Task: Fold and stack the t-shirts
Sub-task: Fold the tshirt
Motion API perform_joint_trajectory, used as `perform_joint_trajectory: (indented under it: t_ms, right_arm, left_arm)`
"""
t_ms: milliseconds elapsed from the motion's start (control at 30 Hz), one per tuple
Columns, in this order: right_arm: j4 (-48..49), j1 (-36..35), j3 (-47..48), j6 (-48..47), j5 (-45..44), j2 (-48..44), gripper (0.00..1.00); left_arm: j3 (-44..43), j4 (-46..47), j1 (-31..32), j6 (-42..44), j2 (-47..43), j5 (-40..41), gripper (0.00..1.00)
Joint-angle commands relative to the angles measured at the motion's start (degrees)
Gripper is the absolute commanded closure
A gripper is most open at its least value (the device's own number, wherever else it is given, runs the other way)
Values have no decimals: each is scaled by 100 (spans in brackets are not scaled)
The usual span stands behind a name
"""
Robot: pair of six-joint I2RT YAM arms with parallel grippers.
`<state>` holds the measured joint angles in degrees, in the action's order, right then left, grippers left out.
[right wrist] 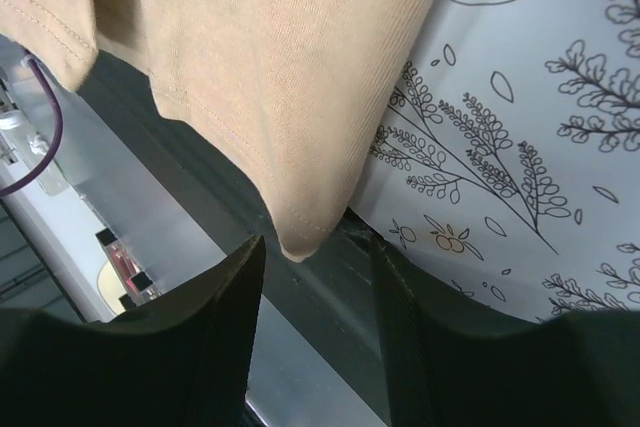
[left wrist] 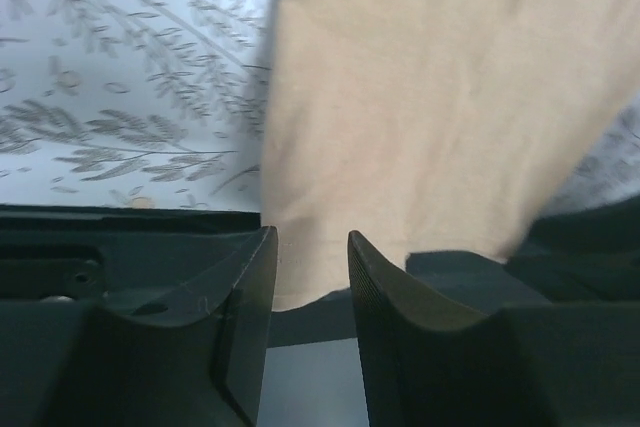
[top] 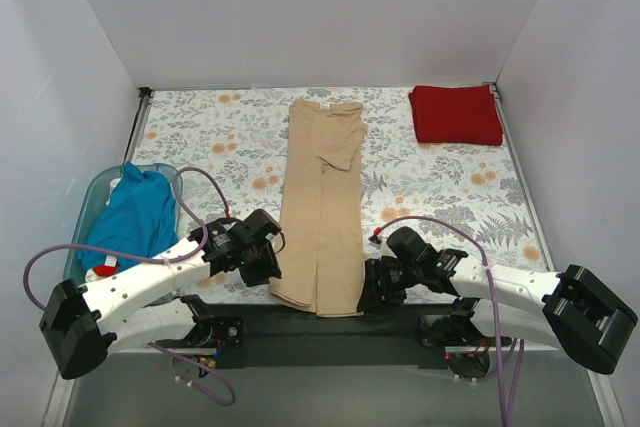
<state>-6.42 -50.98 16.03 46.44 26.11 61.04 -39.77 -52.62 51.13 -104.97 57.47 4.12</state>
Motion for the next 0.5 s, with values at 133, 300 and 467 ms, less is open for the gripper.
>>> perform_joint_trajectory:
  t_ms: [133, 300, 467]
  right_arm:
    - [131, -52, -74, 94, -53, 321, 47]
    - [132, -43, -48, 76, -44, 321, 49]
    - [141, -43, -74, 67, -9, 339, 48]
  left_arm:
    - [109, -373, 28, -182, 221, -112, 66]
    - [557, 785, 28, 142, -270, -1184, 62]
    - [585, 500, 28, 12, -219, -968, 65]
